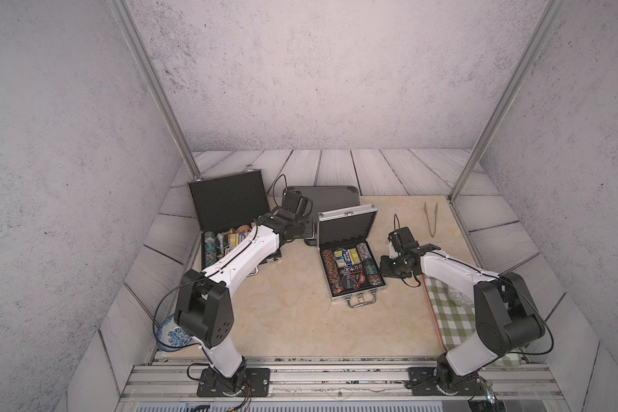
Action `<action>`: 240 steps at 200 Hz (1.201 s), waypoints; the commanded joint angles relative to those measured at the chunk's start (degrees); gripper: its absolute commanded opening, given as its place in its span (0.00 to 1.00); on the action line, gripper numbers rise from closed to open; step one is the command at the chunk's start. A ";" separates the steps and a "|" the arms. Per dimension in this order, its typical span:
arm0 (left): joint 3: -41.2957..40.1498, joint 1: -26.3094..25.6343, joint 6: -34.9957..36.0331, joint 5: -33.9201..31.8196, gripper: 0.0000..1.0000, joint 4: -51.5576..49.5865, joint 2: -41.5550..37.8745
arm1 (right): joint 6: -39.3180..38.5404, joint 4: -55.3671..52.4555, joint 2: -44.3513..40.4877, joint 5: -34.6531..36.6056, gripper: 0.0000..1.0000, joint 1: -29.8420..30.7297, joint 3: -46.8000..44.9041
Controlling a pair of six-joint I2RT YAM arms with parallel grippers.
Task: Close the poker set cases
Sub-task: Adjust the poker set case at the center of the board.
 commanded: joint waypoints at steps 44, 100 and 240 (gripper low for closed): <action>-1.76 0.95 -0.21 0.06 0.59 0.47 -2.45 | 0.13 1.51 3.88 -1.73 0.31 -0.28 -1.61; -1.96 1.13 -0.47 0.31 0.60 0.64 -2.29 | 7.08 5.72 2.08 -4.66 0.23 -0.30 -6.98; -1.85 1.26 -0.82 0.50 0.60 1.39 -0.67 | 20.47 8.62 -4.30 -8.32 0.18 2.21 -14.76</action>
